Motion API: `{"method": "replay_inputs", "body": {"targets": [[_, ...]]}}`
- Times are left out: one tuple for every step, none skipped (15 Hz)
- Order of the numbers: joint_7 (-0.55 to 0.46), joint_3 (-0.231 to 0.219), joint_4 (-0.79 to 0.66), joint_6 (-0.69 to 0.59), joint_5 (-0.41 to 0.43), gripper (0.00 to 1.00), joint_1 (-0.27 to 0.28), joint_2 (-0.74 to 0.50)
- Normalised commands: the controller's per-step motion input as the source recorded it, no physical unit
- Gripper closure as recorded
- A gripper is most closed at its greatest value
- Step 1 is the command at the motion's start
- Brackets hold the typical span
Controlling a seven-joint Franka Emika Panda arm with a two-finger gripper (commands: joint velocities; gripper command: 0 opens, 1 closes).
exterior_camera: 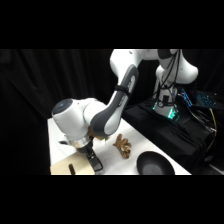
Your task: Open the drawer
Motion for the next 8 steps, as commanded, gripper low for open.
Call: {"method": "replay_inputs", "body": {"targets": [[-0.13, 0.014, 0.13, -0.09, 0.14, 0.0, -0.029, 0.05], [-0.13, 0.013, 0.12, -0.08, 0.137, 0.0, -0.03, 0.04], [-0.13, 0.011, 0.1, -0.07, 0.132, 0.0, -0.032, 0.04], [-0.13, 0.01, 0.08, -0.06, 0.128, 0.0, -0.033, 0.03], [-0.13, 0.009, 0.07, -0.06, 0.125, 0.0, -0.033, 0.03], [-0.13, 0.008, 0.06, -0.05, 0.122, 0.0, -0.033, 0.02], [-0.12, 0.007, 0.05, -0.04, 0.12, 0.0, -0.032, 0.02], [-0.12, 0.008, 0.03, -0.03, 0.118, 0.0, -0.031, 0.01]]}}
